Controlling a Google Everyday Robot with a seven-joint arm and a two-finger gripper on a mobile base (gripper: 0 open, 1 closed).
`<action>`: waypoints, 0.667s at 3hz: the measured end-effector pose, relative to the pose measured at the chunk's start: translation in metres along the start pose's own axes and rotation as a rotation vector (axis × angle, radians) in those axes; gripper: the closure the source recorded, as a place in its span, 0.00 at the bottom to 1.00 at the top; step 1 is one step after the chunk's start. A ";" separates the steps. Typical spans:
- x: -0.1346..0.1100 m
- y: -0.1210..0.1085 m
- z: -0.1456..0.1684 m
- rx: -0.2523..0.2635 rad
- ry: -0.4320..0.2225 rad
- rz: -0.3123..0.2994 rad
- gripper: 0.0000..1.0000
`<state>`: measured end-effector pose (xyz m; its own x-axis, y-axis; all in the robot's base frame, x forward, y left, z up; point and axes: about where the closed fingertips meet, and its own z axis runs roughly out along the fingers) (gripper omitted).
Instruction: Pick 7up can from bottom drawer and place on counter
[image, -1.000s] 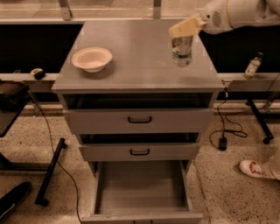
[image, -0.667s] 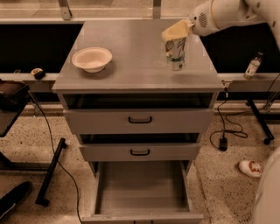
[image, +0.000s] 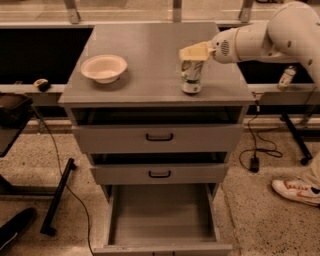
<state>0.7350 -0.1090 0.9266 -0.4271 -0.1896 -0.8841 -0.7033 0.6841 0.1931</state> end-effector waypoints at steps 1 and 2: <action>-0.005 0.001 -0.002 0.000 0.000 0.000 0.82; -0.005 0.001 -0.002 0.000 0.000 0.000 0.50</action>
Offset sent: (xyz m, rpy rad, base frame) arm 0.0000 0.0000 0.0051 0.0000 0.0000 0.0000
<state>0.7350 -0.1089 0.9322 -0.4272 -0.1897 -0.8841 -0.7034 0.6841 0.1931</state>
